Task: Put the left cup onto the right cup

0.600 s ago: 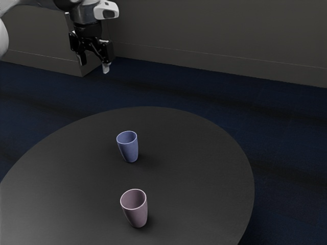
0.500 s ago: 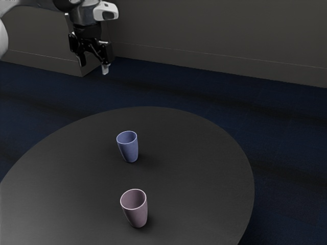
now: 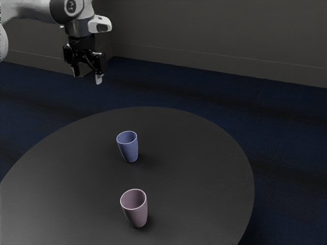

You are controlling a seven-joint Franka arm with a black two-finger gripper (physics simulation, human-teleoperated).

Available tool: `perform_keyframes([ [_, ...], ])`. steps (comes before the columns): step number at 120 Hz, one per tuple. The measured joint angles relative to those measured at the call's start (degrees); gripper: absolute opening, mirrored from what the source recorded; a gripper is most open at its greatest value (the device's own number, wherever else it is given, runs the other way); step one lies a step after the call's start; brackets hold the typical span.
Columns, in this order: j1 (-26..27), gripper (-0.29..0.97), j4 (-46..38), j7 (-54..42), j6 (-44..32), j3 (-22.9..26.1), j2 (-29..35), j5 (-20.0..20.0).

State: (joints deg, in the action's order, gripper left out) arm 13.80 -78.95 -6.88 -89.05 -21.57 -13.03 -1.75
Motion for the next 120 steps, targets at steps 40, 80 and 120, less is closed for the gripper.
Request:
perform_keyframes([
  [40, -7.3, 0.66, -5.1, 0.7, -10.4, 3.2, -6.8, 3.6],
  [80, -8.6, 0.66, -12.2, 2.8, -18.1, 3.9, -7.8, 7.3],
  [120, -4.8, 0.66, -15.2, 5.3, -21.0, 7.4, -6.0, 8.6],
])
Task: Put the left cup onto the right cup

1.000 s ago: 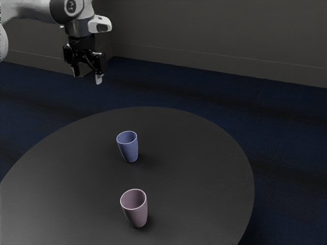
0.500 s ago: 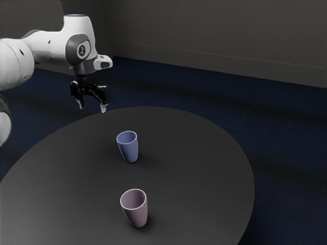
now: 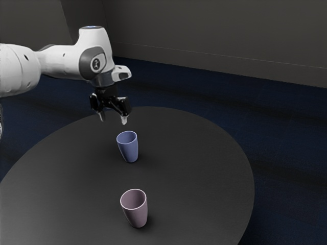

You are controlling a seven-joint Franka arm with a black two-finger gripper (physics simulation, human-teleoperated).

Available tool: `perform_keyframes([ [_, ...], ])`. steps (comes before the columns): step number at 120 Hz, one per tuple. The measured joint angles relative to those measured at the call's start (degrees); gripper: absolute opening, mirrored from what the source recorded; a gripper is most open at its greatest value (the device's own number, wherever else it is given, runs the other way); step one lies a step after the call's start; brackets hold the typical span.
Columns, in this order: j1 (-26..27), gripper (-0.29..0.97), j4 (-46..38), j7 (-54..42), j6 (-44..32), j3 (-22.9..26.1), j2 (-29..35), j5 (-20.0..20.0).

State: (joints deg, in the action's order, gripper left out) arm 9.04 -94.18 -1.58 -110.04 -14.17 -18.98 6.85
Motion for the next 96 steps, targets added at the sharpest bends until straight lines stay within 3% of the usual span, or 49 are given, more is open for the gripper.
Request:
perform_keyframes([
  [96, 1.4, 0.64, -2.9, 3.2, -1.7, 2.5, -2.2, 0.6],
])
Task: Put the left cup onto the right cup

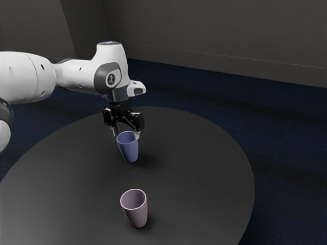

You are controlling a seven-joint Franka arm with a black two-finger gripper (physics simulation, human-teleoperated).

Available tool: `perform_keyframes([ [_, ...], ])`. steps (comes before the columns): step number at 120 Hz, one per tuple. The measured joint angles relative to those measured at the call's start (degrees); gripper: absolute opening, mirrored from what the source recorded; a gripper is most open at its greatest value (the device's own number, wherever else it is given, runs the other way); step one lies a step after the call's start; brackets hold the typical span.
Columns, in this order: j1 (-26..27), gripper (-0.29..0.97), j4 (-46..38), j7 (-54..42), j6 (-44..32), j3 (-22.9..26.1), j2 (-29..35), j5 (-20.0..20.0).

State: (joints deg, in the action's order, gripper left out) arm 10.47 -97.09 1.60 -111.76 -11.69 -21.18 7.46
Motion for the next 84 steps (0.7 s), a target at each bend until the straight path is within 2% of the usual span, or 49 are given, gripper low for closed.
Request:
perform_keyframes([
  [84, -0.2, 0.63, -0.9, 1.1, -1.8, 1.5, 0.0, -0.2],
])
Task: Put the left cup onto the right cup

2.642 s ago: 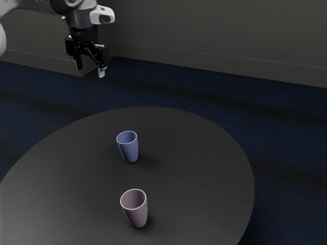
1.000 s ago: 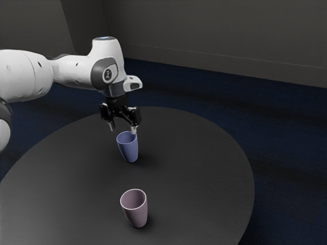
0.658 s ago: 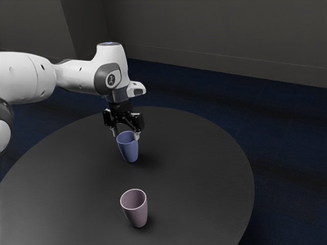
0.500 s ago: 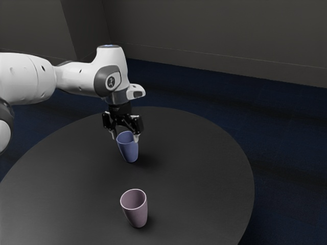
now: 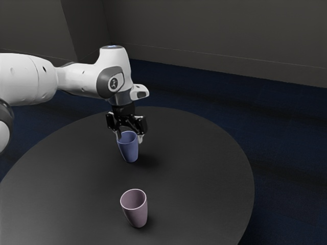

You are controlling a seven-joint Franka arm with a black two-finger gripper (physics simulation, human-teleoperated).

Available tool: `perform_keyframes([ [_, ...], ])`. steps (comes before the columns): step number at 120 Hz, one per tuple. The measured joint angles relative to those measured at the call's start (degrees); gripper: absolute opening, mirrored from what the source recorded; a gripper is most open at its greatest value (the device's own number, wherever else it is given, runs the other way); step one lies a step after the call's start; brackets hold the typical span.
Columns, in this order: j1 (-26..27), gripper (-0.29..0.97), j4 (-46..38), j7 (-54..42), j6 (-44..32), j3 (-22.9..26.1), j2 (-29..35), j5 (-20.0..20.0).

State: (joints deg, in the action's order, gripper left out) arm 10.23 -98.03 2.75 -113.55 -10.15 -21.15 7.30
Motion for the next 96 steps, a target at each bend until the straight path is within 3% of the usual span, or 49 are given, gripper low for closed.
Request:
perform_keyframes([
  [96, -0.6, 0.63, 6.7, 0.0, -0.3, 0.1, -6.5, -0.1],
])
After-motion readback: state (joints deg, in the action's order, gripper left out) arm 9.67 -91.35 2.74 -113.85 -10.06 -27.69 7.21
